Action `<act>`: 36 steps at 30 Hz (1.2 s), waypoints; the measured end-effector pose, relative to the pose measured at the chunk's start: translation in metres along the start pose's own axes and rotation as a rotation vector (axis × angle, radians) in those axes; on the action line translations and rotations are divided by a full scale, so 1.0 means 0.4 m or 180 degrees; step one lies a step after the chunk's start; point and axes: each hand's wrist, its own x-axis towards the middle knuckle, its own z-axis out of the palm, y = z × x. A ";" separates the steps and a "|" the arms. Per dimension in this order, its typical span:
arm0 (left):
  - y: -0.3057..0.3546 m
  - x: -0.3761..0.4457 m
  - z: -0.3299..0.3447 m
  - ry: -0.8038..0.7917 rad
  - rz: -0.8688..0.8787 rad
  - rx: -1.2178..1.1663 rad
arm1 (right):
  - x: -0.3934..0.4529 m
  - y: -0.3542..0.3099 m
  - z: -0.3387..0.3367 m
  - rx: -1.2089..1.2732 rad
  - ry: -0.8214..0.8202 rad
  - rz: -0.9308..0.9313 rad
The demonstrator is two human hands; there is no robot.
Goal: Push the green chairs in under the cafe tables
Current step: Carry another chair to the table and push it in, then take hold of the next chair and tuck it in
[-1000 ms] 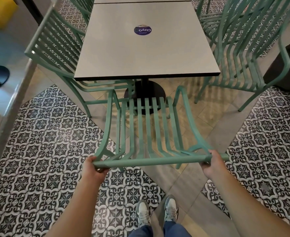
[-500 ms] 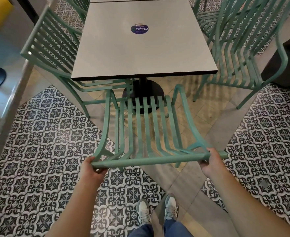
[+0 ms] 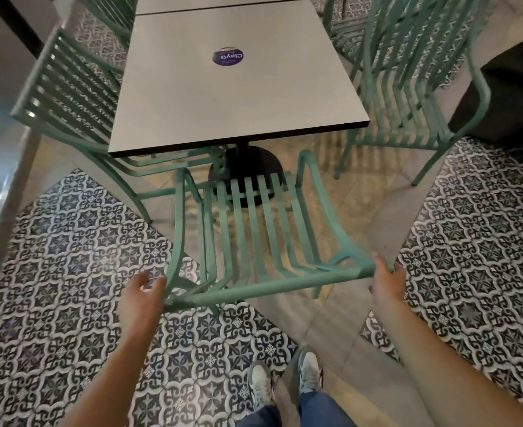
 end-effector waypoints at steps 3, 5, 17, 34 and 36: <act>0.084 -0.008 0.040 -0.0404 0.0840 0.0855 | -0.003 -0.022 -0.059 -0.0792 -0.0122 -0.0643; 0.150 -0.032 0.090 -0.0616 0.1338 0.1310 | -0.003 -0.039 -0.102 -0.1272 -0.0207 -0.0979; 0.589 -0.216 0.530 -0.1601 0.3084 0.2520 | 0.160 -0.236 -0.374 -0.2634 -0.0325 -0.1773; 1.125 -0.300 1.197 -0.1979 0.3585 0.2910 | 0.670 -0.578 -0.569 -0.2990 -0.0561 -0.1817; 1.195 -0.279 1.273 -0.1971 0.3647 0.2850 | 0.759 -0.632 -0.581 -0.3002 -0.0566 -0.1768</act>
